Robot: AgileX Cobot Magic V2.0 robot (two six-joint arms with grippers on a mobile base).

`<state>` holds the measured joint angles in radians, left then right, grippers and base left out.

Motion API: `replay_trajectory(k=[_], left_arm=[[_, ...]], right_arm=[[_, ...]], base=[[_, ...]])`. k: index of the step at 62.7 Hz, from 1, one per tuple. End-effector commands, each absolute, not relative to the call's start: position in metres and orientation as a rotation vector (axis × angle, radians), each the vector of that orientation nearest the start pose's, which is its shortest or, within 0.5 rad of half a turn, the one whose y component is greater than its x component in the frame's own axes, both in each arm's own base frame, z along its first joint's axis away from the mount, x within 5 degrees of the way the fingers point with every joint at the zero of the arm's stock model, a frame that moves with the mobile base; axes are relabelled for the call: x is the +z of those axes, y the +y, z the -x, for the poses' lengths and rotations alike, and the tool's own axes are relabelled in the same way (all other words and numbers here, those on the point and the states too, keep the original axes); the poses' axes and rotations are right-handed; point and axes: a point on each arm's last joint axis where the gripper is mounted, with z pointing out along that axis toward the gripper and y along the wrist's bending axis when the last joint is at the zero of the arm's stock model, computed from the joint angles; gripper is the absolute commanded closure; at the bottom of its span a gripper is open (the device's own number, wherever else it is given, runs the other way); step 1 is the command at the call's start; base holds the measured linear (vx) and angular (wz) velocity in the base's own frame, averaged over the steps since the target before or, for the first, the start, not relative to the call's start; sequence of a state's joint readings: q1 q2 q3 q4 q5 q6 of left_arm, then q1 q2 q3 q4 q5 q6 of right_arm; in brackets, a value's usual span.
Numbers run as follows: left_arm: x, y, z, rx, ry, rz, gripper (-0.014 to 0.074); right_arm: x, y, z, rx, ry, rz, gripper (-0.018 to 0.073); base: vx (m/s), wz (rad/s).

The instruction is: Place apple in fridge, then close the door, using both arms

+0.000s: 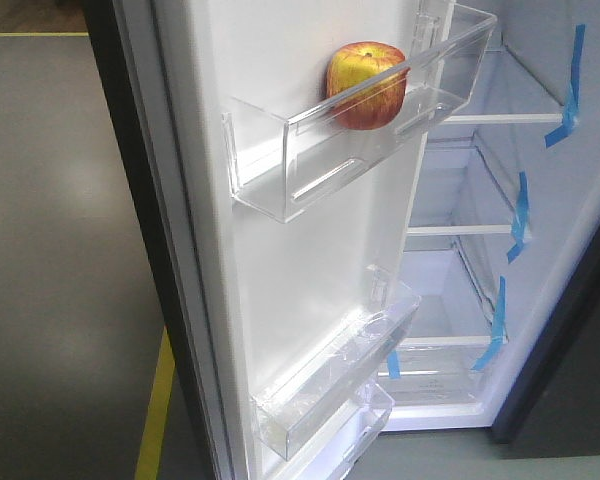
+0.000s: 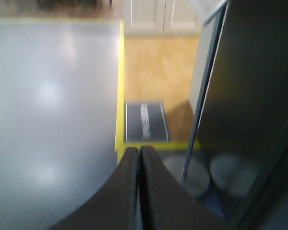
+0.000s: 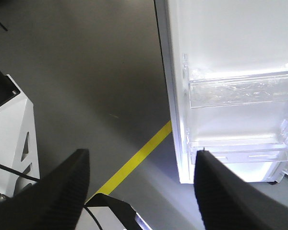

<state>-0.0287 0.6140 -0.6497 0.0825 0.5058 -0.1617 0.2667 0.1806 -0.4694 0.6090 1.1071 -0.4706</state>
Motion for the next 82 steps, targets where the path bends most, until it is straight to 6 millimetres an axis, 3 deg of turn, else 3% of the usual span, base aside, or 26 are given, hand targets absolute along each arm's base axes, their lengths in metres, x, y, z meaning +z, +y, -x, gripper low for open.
replay_trajectory(k=[1, 23, 47, 64, 82], left_arm=[[0.349, -0.001, -0.150, -0.030, 1.997, 0.079, 0.0603], [0.335, -0.004, -0.249, 0.018, 2.356, 0.019, 0.0603], [0.326, -0.024, -0.341, -0.195, 2.401, -0.091, 0.0603], [0.331, -0.040, -0.387, -0.419, 2.326, -0.112, 0.0603], [0.326, -0.059, -0.405, -0.697, 2.254, -0.143, 0.0603]], right_arm=[[0.288, 0.051, -0.006, 0.665, 1.998, 0.715, 0.0109], [0.288, 0.051, -0.006, 0.665, 1.998, 0.715, 0.0109], [0.288, 0.051, -0.006, 0.665, 1.998, 0.715, 0.0109], [0.288, 0.051, -0.006, 0.665, 1.998, 0.715, 0.0109], [0.288, 0.051, -0.006, 0.665, 1.998, 0.715, 0.0109]], base=[[0.00, 0.00], [0.00, 0.00], [0.00, 0.00], [0.00, 0.00], [0.00, 0.00]])
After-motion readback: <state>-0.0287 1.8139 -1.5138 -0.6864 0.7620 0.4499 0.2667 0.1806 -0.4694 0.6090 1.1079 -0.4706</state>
